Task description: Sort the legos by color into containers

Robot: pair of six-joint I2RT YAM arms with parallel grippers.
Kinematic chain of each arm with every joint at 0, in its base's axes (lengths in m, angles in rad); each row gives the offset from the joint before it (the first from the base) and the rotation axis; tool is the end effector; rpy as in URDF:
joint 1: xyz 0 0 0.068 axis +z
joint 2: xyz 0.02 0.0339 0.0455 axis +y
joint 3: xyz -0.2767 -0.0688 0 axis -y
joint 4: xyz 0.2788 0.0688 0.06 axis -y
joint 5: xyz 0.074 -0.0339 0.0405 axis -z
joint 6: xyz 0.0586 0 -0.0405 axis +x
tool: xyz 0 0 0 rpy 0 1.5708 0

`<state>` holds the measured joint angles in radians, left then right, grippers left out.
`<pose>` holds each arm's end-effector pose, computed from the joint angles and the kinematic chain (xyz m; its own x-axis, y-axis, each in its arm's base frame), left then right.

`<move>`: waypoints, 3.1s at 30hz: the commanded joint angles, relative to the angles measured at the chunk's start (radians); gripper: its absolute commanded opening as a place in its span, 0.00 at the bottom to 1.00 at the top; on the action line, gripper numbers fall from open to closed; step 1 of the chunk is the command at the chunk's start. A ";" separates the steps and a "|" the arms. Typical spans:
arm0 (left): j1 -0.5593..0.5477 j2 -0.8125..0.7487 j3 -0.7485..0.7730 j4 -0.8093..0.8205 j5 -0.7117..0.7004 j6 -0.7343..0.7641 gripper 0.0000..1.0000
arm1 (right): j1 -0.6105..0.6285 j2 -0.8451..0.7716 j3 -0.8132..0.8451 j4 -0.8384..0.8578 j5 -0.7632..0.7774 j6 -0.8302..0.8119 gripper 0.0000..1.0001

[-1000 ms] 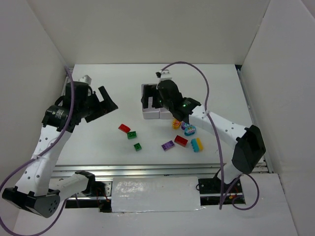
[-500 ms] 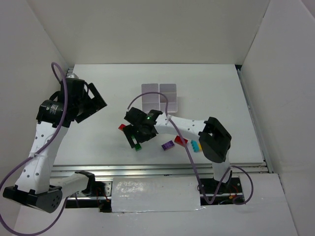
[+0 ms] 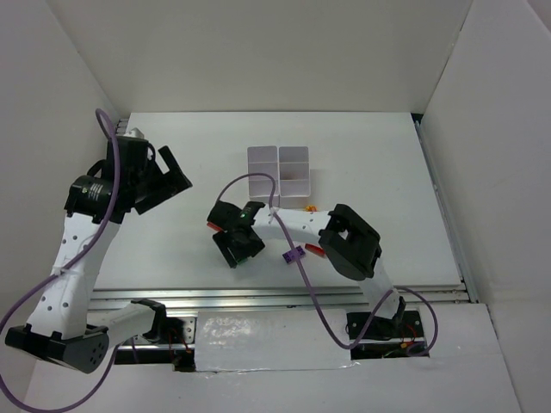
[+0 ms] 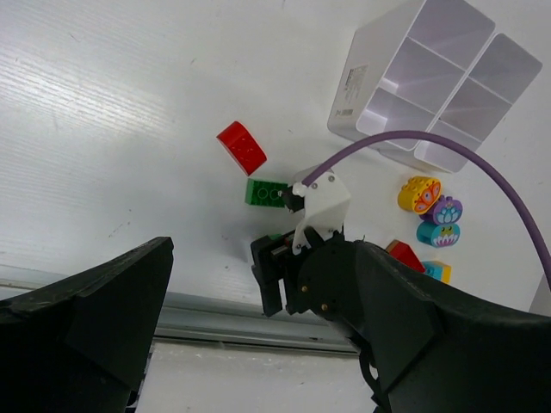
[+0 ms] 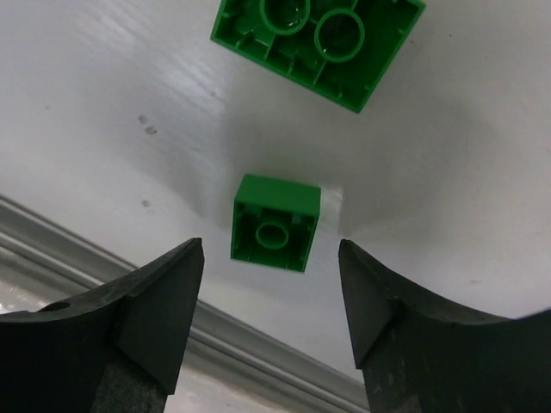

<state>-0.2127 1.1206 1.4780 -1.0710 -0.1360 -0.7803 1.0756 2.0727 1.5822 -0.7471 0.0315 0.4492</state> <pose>0.2359 -0.0428 0.4299 -0.5314 -0.5983 -0.5997 -0.3727 0.8009 -0.4688 0.2253 0.4133 0.1524 -0.7843 -0.5388 -0.3075 -0.5928 0.7971 0.1152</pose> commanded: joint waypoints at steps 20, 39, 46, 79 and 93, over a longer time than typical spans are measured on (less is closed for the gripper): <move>0.006 -0.030 -0.065 0.091 0.076 0.090 0.99 | -0.110 -0.259 -0.042 0.124 0.034 0.028 0.00; 0.007 -0.076 -0.145 0.164 0.174 0.138 1.00 | -0.546 0.061 0.532 -0.143 0.255 -0.070 0.04; 0.007 -0.070 -0.153 0.172 0.184 0.145 1.00 | -0.549 0.078 0.510 -0.107 0.257 -0.066 0.06; 0.007 -0.062 -0.199 0.226 0.239 0.158 1.00 | -0.599 0.099 0.498 -0.038 0.269 -0.073 0.53; 0.007 -0.058 -0.171 0.207 0.188 0.135 0.99 | -0.542 -0.019 0.455 -0.037 0.174 -0.060 0.71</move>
<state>-0.2108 1.0668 1.2785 -0.8680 0.0845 -0.6357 0.4923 2.1574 2.0487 -0.8162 0.2474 0.3805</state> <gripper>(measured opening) 0.994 0.703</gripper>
